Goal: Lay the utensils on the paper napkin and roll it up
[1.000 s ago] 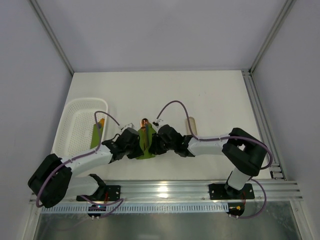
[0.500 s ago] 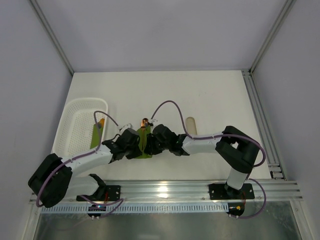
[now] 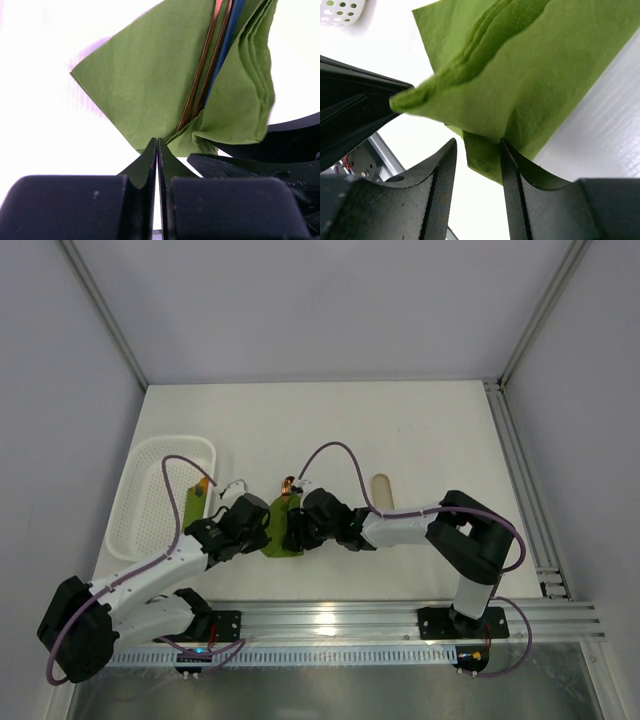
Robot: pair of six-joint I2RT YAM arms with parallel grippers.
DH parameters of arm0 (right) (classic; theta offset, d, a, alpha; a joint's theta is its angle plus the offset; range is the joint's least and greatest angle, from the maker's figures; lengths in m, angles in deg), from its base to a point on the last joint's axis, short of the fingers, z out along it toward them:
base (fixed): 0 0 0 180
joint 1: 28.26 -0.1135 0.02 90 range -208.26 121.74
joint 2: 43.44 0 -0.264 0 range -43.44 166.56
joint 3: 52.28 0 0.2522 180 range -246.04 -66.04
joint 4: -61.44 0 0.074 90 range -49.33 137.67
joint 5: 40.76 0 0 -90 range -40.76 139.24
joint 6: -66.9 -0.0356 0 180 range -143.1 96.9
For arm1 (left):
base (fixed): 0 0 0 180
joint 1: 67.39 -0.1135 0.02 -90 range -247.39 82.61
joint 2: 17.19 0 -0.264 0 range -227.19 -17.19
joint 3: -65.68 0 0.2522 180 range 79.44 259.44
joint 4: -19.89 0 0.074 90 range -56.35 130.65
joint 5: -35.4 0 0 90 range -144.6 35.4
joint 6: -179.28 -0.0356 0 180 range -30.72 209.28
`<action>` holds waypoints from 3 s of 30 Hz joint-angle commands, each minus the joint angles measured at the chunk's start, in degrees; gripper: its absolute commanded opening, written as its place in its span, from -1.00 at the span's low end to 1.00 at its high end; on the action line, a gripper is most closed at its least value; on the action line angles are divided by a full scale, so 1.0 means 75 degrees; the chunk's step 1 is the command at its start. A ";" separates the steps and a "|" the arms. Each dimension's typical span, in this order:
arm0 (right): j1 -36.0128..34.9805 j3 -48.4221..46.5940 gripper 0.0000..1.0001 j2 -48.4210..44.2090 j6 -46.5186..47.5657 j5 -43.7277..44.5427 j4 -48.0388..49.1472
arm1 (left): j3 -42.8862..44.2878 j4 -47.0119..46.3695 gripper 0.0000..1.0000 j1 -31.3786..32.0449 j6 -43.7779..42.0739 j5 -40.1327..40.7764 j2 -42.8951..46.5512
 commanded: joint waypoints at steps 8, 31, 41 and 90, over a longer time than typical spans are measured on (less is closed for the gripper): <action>-0.0051 0.0103 -0.03 0.0059 -0.0059 -0.0370 0.0867 | 0.0596 0.0417 -1.00 0.0022 -0.0083 0.0283 -0.0401; -0.0004 0.0489 0.03 -0.0117 -0.0223 -0.0229 0.1336 | 0.0924 -0.0472 -1.00 0.0010 0.0186 -0.0643 -0.0154; -0.0004 0.0572 0.02 -0.0410 -0.0130 -0.0148 0.1301 | 0.1042 -0.1070 -1.00 -0.0317 -0.0048 -0.0900 -0.1607; -0.0004 0.1251 -0.27 0.0258 -0.0821 -0.0745 0.2297 | 0.0561 -0.1715 -1.00 -0.0623 -0.0435 -0.0502 -0.2076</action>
